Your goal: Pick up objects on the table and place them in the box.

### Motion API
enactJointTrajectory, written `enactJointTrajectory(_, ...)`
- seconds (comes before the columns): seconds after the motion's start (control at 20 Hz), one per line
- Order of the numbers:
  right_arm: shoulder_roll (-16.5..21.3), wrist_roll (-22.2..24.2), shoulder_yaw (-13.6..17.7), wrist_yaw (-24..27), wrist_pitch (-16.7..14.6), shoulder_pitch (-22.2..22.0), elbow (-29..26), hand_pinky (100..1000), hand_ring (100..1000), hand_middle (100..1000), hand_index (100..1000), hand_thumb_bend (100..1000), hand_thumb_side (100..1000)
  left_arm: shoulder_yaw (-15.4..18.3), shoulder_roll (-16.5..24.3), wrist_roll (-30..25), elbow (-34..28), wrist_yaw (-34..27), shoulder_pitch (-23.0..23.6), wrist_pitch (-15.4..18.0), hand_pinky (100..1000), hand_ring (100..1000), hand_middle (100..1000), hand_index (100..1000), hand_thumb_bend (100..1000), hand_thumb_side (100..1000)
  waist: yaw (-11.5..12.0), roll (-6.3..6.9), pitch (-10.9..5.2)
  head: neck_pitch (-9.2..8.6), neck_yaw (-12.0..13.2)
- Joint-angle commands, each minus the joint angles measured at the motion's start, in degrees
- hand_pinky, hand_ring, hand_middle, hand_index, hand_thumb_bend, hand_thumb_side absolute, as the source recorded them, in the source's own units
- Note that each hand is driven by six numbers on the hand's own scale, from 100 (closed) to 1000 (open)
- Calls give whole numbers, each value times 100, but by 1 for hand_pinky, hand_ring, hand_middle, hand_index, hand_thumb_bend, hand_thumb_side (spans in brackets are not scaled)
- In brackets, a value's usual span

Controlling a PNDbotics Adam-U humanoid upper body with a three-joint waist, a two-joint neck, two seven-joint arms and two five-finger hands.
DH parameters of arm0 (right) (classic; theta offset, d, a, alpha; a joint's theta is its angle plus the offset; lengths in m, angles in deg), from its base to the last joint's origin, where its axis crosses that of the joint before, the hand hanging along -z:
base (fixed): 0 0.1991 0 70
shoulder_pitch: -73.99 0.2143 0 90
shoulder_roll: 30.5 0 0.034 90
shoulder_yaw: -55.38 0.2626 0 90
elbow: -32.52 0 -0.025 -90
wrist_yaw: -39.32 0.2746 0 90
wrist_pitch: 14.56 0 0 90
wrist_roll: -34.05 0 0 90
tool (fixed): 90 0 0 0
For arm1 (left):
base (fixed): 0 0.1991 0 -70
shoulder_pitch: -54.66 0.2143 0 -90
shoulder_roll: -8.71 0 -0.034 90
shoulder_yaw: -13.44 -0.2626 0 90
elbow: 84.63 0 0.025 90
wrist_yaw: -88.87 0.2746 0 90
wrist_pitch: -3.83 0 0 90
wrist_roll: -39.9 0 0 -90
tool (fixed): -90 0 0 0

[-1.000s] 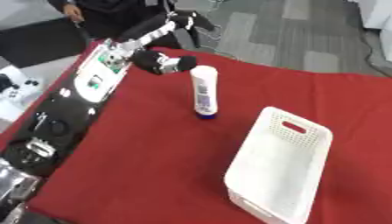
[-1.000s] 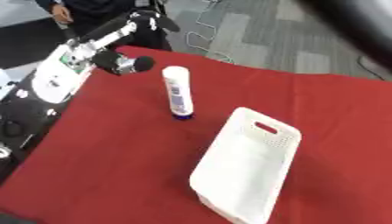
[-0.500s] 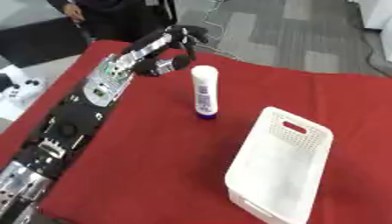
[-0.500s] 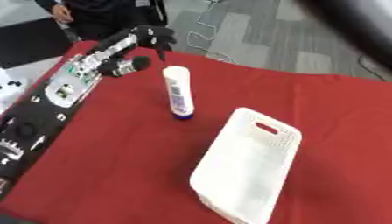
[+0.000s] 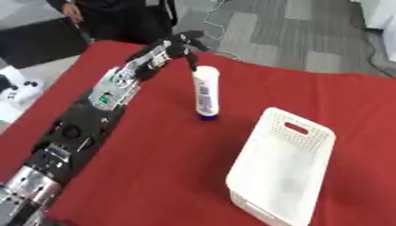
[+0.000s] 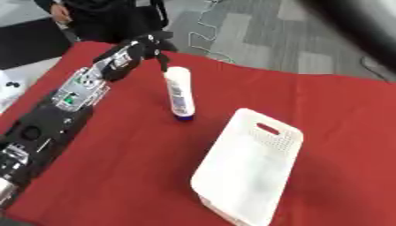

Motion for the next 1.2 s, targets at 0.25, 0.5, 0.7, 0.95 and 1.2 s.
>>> enactJointTrajectory(0.25,175,1342,30,89,-1288,88,-77,157,334,397,421,100,1000,129,-46,-136,196,-216,-130,-45,773,579,755,993,442,1000,-32,-9,-79,-25,2)
enactJointTrajectory(0.5,178,1366,30,114,-1281,96,-77,157,334,397,422,100,1000,158,-75,-231,312,-282,-151,11,798,618,779,1000,444,1000,-41,-4,-77,-25,3)
enactJointTrajectory(0.7,184,1373,33,130,-1278,96,-77,157,334,397,421,100,1000,173,-70,-317,315,-406,-190,4,842,694,846,1000,459,1000,-43,-1,-83,-25,7)
enactJointTrajectory(0.95,186,1375,40,144,-1272,96,-77,157,334,397,421,100,1000,182,-103,-340,346,-584,-205,-22,859,724,912,1000,472,1000,-44,-1,-89,-25,4)
enactJointTrajectory(1.2,180,1385,43,150,-1260,96,-77,157,334,397,422,100,1000,179,-125,-412,350,-682,-213,-53,847,718,933,1000,471,1000,-44,-4,-83,-25,7)
